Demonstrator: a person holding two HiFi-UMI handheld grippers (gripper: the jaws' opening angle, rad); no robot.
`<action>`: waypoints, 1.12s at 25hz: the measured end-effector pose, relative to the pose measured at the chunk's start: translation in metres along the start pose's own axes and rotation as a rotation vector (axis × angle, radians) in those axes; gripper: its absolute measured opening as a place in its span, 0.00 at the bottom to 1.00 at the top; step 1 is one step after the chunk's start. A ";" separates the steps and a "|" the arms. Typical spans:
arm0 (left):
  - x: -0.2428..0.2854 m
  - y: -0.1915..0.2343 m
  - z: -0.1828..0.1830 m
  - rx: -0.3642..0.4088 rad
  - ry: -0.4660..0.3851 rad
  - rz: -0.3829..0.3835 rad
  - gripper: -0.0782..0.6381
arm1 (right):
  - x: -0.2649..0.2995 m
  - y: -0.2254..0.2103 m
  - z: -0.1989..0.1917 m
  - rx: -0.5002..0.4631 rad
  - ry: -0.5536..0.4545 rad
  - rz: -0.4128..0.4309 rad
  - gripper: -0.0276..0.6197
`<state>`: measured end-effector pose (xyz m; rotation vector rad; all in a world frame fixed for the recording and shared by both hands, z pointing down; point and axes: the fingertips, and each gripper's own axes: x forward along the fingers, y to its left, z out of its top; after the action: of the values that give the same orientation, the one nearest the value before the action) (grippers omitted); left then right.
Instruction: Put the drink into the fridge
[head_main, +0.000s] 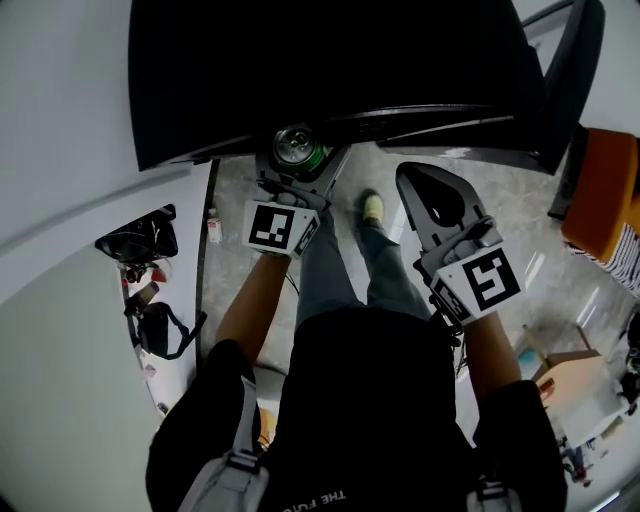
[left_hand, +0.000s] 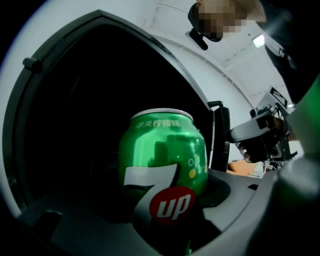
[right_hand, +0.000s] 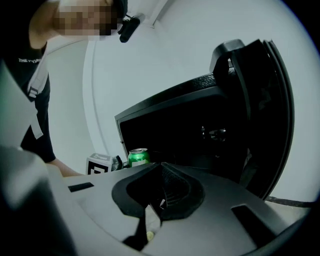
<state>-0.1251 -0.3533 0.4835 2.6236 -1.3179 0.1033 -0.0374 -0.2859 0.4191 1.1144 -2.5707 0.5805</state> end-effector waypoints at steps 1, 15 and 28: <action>0.005 0.004 -0.005 0.009 0.006 0.006 0.58 | 0.002 0.000 -0.001 0.006 -0.007 0.002 0.06; 0.073 0.055 -0.069 0.043 0.100 0.117 0.58 | 0.008 -0.010 -0.020 0.058 -0.026 -0.062 0.06; 0.113 0.079 -0.106 0.118 0.159 0.159 0.59 | 0.009 -0.016 -0.038 0.067 0.002 -0.066 0.06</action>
<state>-0.1177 -0.4660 0.6158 2.5377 -1.5030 0.4168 -0.0279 -0.2834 0.4599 1.2152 -2.5191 0.6556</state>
